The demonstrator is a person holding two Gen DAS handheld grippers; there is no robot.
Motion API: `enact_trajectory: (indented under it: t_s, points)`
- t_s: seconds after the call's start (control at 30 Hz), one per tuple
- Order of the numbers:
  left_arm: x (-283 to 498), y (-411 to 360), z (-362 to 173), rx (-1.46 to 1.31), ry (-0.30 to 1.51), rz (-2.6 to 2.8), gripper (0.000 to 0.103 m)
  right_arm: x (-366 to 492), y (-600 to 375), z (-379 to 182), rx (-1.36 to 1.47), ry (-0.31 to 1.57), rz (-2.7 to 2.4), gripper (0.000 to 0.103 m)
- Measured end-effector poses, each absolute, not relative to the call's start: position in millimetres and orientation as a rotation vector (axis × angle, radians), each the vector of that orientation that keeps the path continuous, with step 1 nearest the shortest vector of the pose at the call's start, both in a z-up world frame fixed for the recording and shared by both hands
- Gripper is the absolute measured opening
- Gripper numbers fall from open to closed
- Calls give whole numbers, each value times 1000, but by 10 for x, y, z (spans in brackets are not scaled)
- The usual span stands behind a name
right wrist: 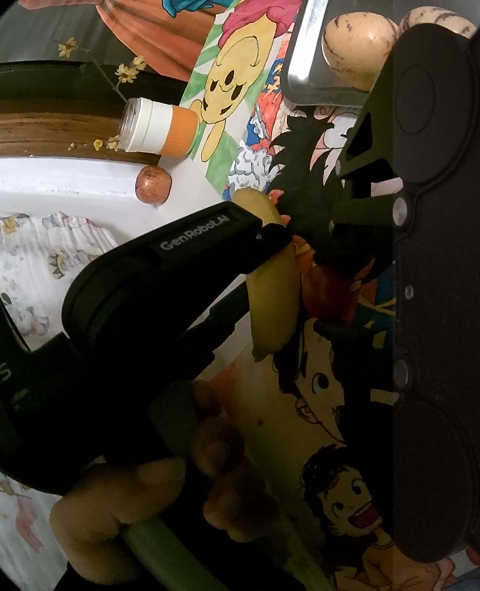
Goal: Organize fruits
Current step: 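Reach the left tool to the yellow banana and close on it, then lift the banana with the left tool while the right tool grasps a red cherry tomato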
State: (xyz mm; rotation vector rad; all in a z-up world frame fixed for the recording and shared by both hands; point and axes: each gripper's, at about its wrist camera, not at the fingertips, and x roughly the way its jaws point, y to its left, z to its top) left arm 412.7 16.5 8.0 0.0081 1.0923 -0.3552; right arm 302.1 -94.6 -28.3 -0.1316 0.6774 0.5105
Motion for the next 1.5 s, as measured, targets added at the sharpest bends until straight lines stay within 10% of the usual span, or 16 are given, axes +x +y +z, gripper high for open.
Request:
enact_trajectory:
  t_s: [1.5]
  points:
    - [3881,166,35,2,1046,-310,36,2732,-1080,-271,-56,699,507,34]
